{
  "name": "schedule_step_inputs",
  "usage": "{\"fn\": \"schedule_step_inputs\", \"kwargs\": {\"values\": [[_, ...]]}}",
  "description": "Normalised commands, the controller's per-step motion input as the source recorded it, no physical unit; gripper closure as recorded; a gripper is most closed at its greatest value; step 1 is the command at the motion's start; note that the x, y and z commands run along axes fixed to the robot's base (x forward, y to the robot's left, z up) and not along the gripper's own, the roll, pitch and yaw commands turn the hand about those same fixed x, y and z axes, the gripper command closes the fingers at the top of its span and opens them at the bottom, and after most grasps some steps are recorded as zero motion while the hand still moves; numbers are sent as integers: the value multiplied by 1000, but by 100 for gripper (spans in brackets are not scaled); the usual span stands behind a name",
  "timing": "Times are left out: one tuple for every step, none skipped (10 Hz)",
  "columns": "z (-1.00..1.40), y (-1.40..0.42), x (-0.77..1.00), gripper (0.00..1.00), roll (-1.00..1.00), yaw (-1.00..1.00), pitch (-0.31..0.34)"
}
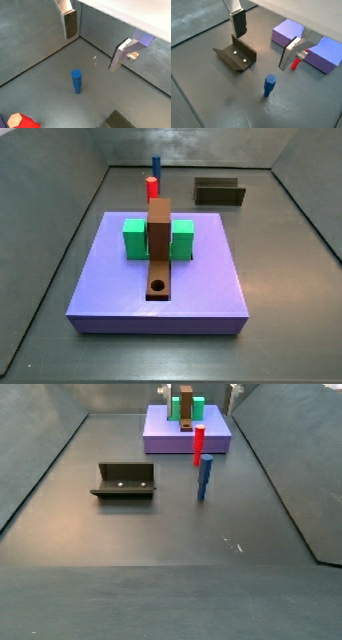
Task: Pick up the blue object. Move up. Move to above the board. Insert the blue object.
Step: Pick up the blue object.
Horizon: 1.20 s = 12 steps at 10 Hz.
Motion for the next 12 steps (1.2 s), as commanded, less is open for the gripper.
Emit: {"fn": "schedule_step_inputs", "kwargs": {"values": [[0,0,0,0,-4,0,0],[0,0,0,0,-4,0,0],[-17,-9,0,0,-13,0,0],[-166,-20,126,0,-41,0,0],[-391,-60,91,0,-30,0,0],[-586,-43,0,0,-20,-9,-40],[-557,-29,0,0,0,-11,-17],[-357,0,0,0,-19,0,0],[-126,0,-129,0,-53,0,-4],[-31,-14,-329,0,0,-34,-27],[-54,-29,-286,0,0,-14,-20],[-74,-69,-203,0,0,-6,-16]]}}
